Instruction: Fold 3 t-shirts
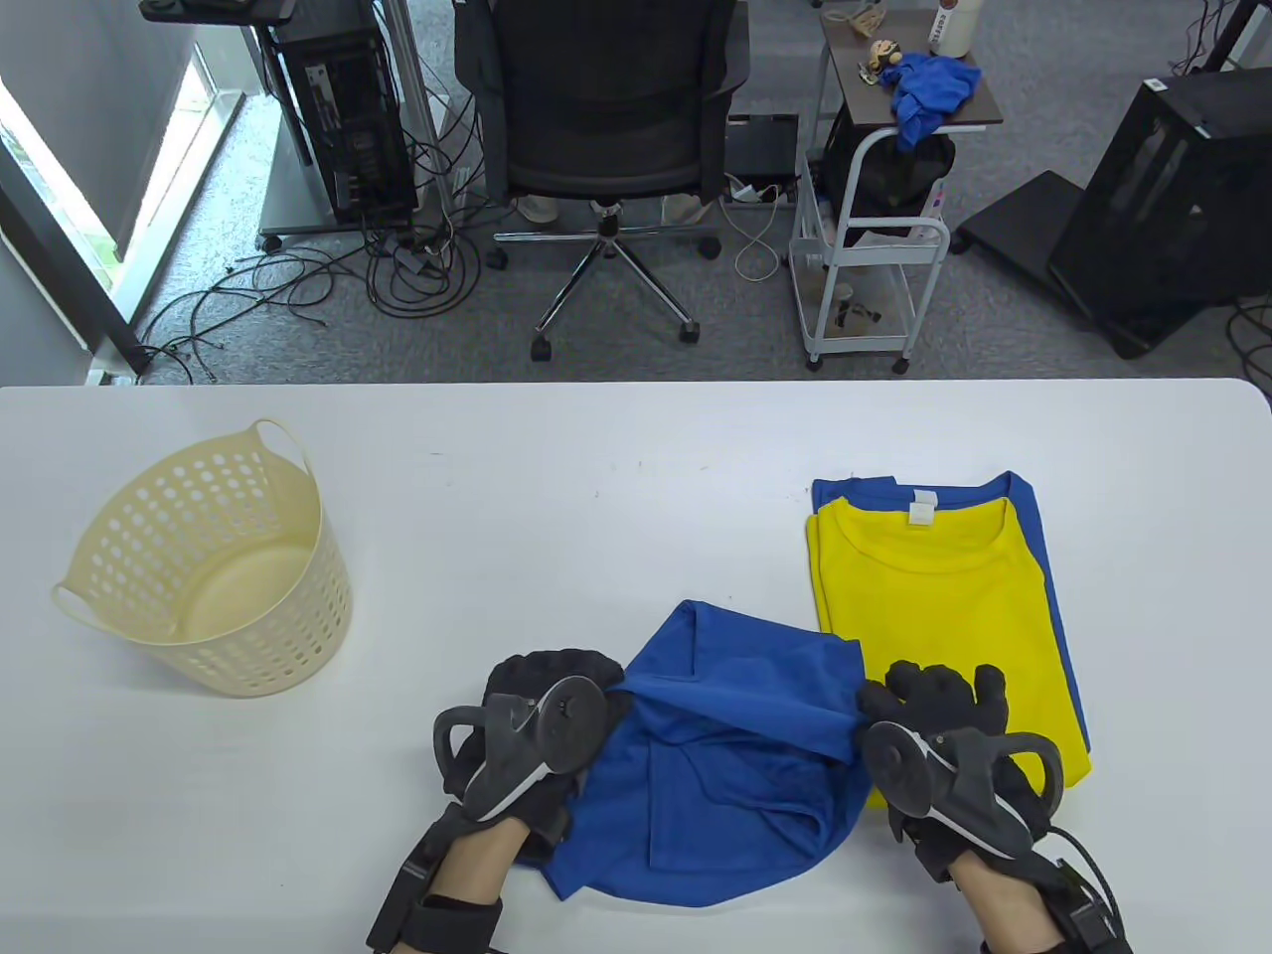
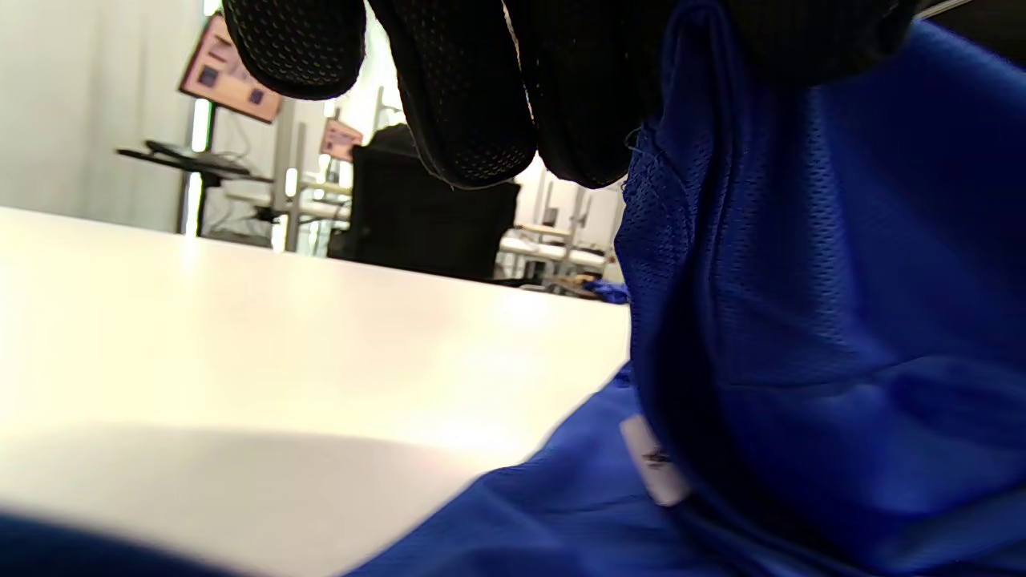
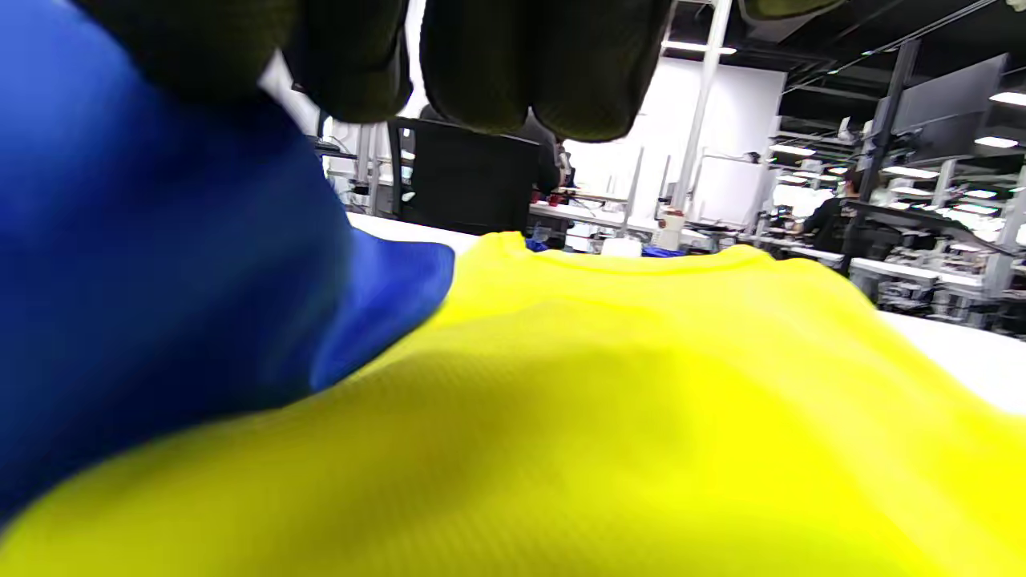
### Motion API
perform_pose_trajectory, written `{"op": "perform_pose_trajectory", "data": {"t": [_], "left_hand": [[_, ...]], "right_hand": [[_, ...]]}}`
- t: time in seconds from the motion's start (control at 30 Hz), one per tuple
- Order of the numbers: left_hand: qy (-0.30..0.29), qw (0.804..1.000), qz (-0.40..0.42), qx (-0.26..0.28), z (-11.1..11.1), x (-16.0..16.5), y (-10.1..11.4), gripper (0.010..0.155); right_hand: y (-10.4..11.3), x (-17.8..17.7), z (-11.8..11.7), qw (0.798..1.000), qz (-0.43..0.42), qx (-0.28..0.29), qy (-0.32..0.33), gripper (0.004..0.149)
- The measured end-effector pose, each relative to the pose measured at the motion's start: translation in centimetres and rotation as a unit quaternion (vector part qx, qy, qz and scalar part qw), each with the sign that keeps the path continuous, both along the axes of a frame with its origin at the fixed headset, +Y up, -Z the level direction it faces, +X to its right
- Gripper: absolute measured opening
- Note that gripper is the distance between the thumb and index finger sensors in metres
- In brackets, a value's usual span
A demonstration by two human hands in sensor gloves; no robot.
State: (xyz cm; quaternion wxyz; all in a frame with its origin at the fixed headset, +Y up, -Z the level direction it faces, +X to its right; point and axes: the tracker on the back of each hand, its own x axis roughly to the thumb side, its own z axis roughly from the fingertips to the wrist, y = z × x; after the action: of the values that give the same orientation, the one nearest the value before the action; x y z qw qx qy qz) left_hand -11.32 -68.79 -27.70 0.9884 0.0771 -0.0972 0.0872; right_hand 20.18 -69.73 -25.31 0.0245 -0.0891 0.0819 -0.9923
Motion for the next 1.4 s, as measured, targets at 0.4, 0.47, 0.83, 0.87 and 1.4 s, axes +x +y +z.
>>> {"op": "perform_pose_trajectory", "data": {"t": [0.4,0.47,0.83,0.87,1.4], "left_hand": [[-0.027,0.998,-0.011,-0.057,-0.2,0.6,-1.0,0.051],[-0.001,0.998,0.0,-0.056,-0.6,-0.6,-1.1,0.051],[0.014,0.982,-0.103,-0.155,-2.6,-1.8,-3.9,0.046],[0.013,0.978,-0.127,-0.167,-2.7,-1.5,-4.3,0.048],[-0.055,0.968,-0.147,-0.196,-2.4,-0.7,-4.7,0.046]], "right_hand": [[-4.0,-2.2,-0.8,0.984,0.038,-0.164,0.059,0.065],[-4.1,-2.2,-0.9,0.983,0.046,-0.169,0.059,0.065],[-4.7,-2.3,-1.1,0.982,0.045,-0.173,0.055,0.063],[-4.7,-2.3,-1.1,0.982,0.045,-0.173,0.056,0.063],[-4.7,-2.2,-1.2,0.982,0.042,-0.176,0.053,0.062]]}}
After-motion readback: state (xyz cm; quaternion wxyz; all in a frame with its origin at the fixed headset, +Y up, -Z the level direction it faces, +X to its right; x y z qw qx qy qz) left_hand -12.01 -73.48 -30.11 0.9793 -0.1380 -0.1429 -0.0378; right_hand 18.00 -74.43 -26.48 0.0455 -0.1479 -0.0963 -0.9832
